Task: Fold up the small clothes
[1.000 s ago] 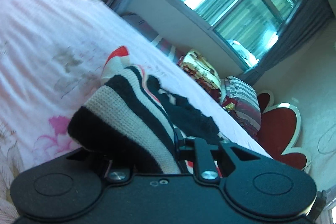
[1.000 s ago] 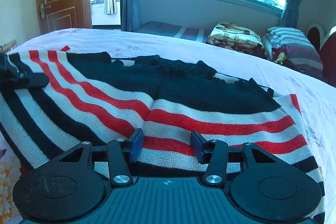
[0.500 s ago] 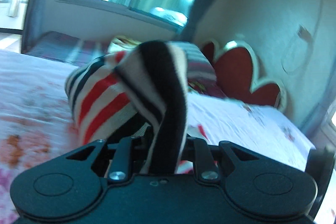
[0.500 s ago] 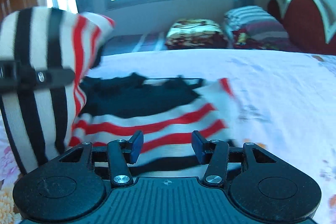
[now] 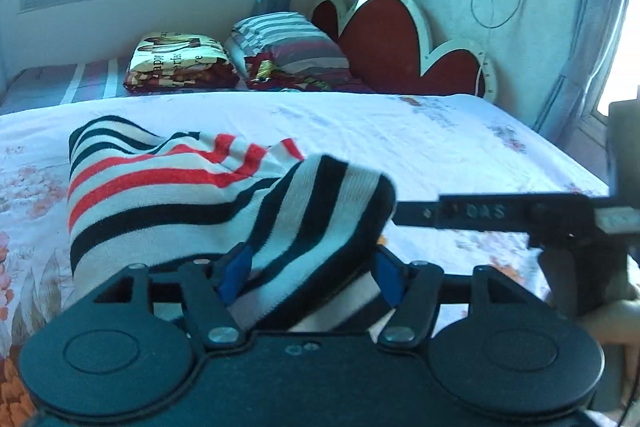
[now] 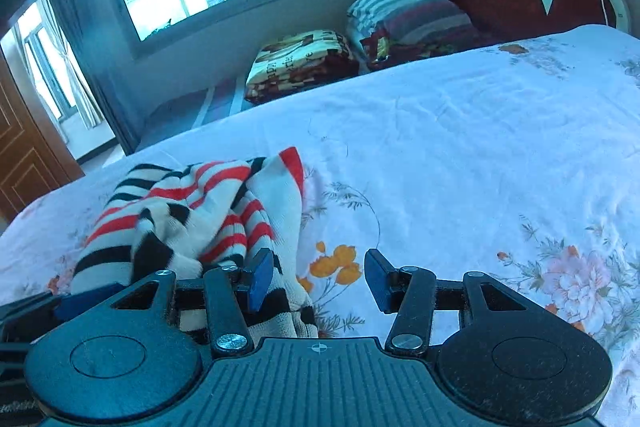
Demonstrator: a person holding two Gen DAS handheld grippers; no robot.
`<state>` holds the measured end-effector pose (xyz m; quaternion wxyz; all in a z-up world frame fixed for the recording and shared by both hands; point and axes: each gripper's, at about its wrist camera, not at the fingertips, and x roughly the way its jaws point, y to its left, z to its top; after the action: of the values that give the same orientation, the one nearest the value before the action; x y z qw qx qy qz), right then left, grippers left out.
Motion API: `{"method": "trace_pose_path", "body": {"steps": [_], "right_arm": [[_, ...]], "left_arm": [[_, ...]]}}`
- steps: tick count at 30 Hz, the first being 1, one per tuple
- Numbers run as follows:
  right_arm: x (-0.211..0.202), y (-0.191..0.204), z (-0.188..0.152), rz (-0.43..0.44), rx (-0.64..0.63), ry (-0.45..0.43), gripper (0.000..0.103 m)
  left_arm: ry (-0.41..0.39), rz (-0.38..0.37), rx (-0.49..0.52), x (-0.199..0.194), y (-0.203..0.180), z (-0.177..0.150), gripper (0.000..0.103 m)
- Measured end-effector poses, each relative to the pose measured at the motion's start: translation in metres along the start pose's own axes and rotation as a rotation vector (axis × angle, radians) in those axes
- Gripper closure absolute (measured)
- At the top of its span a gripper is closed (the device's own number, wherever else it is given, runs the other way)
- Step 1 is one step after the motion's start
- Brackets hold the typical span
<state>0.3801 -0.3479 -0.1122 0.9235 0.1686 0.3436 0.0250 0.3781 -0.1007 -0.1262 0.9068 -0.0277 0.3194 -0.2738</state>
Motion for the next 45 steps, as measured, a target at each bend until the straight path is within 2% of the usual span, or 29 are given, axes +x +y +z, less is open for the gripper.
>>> {"method": "trace_pose_path", "body": {"steps": [2, 3, 4, 5, 8, 10, 13, 15, 17, 18, 19, 23, 26, 27, 28, 32, 34, 37, 39, 42, 45], "right_arm": [[-0.007, 0.003, 0.005, 0.017, 0.001, -0.009, 0.052], [-0.006, 0.006, 0.007, 0.029, 0.006, -0.011, 0.042], [-0.008, 0.008, 0.01, 0.046, 0.015, -0.016, 0.017], [-0.012, 0.01, 0.011, 0.067, 0.022, -0.027, 0.009], [-0.011, 0.025, 0.016, 0.133, 0.003, -0.011, 0.006], [-0.002, 0.035, 0.015, 0.177, 0.0, 0.039, 0.006], [0.019, 0.043, 0.007, 0.19, 0.014, 0.129, 0.006], [0.031, 0.04, 0.0, 0.201, 0.053, 0.168, 0.006], [0.037, 0.036, -0.003, 0.224, 0.096, 0.187, 0.02], [0.042, 0.034, -0.003, 0.232, 0.116, 0.202, 0.042], [0.047, 0.032, -0.002, 0.237, 0.135, 0.213, 0.056], [0.064, 0.027, 0.003, 0.279, 0.22, 0.243, 0.057], [0.07, 0.028, 0.01, 0.291, 0.237, 0.235, 0.058], [0.07, 0.03, 0.011, 0.301, 0.234, 0.226, 0.072], [0.066, 0.031, 0.013, 0.302, 0.217, 0.211, 0.079], [0.035, 0.031, 0.013, 0.289, 0.123, 0.112, 0.083], [0.023, 0.022, 0.008, 0.278, 0.116, 0.084, 0.083], [0.03, 0.001, -0.01, 0.228, 0.144, 0.129, 0.083], [0.039, -0.009, -0.024, 0.214, 0.165, 0.157, 0.083], [0.035, -0.01, -0.024, 0.221, 0.19, 0.158, 0.083], [0.029, -0.012, -0.014, 0.229, 0.203, 0.179, 0.069]], "left_arm": [[-0.026, -0.028, -0.05, -0.016, 0.0, 0.001, 0.038], [-0.046, -0.029, -0.068, -0.024, 0.003, 0.002, 0.037], [-0.068, -0.014, -0.08, -0.034, 0.007, 0.003, 0.034], [-0.094, 0.017, -0.1, -0.042, 0.011, 0.005, 0.032], [-0.135, 0.139, -0.193, -0.059, 0.038, 0.006, 0.032], [-0.105, 0.216, -0.241, -0.053, 0.058, 0.005, 0.033], [-0.023, 0.251, -0.326, -0.036, 0.085, 0.001, 0.035], [0.018, 0.236, -0.336, -0.025, 0.091, -0.005, 0.035], [0.054, 0.229, -0.31, -0.019, 0.087, -0.016, 0.036], [0.065, 0.222, -0.302, -0.014, 0.086, -0.019, 0.035], [0.073, 0.22, -0.303, -0.012, 0.085, -0.022, 0.035], [0.082, 0.22, -0.307, -0.009, 0.084, -0.028, 0.035], [0.084, 0.225, -0.294, -0.007, 0.083, -0.028, 0.034], [0.083, 0.228, -0.292, -0.008, 0.083, -0.027, 0.033], [0.081, 0.23, -0.29, -0.008, 0.083, -0.027, 0.033], [0.054, 0.215, -0.288, -0.014, 0.079, -0.021, 0.032], [0.043, 0.207, -0.268, -0.014, 0.072, -0.015, 0.032], [0.059, 0.199, -0.23, -0.007, 0.062, -0.015, 0.032], [0.087, 0.213, -0.201, 0.003, 0.059, -0.019, 0.028], [0.118, 0.189, -0.258, 0.009, 0.07, -0.028, 0.026], [0.122, 0.189, -0.256, 0.006, 0.072, -0.026, 0.026]]}}
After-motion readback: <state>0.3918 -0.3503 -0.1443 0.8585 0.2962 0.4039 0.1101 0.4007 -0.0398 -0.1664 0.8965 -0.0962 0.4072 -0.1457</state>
